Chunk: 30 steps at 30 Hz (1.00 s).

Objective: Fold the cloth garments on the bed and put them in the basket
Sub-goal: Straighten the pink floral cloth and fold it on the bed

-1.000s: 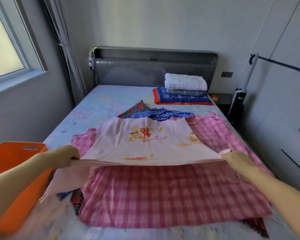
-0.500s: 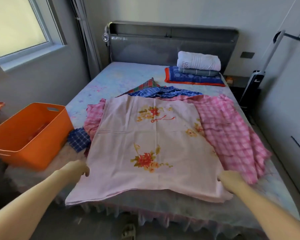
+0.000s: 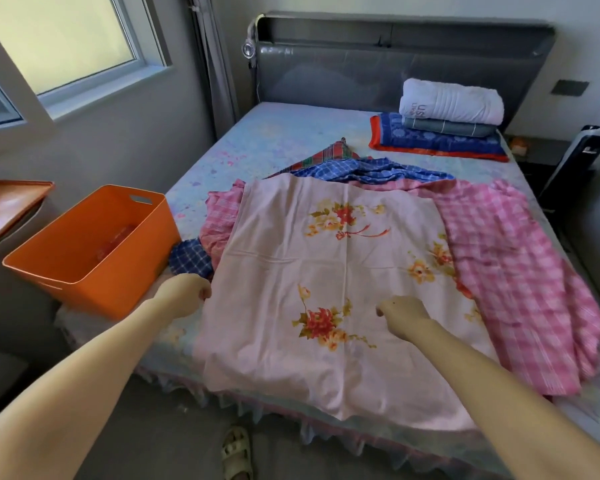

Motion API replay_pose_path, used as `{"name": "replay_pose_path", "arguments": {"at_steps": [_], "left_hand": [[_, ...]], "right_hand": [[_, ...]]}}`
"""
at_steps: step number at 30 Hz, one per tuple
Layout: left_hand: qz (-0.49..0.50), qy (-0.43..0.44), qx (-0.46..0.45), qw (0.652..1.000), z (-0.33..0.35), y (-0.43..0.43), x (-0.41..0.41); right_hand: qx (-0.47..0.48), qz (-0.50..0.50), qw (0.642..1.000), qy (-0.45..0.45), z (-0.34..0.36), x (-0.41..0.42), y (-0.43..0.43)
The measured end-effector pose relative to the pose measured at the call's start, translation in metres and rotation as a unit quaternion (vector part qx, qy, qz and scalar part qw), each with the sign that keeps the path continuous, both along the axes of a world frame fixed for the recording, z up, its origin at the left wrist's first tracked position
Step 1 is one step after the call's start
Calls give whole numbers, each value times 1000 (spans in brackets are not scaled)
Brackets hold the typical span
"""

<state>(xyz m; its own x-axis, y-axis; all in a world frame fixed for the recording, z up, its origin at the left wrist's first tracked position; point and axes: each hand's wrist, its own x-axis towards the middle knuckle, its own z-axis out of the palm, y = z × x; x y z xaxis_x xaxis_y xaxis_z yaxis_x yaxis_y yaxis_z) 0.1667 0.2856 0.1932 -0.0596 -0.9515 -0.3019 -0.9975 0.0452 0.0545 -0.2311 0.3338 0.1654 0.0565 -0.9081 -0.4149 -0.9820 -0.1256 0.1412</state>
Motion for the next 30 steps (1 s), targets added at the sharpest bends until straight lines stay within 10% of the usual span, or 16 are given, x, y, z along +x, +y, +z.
{"name": "replay_pose_path", "arguments": {"at_steps": [30], "left_hand": [[233, 267, -12, 935, -218, -539, 39]], "right_hand": [[6, -163, 946, -279, -184, 213, -526]]}}
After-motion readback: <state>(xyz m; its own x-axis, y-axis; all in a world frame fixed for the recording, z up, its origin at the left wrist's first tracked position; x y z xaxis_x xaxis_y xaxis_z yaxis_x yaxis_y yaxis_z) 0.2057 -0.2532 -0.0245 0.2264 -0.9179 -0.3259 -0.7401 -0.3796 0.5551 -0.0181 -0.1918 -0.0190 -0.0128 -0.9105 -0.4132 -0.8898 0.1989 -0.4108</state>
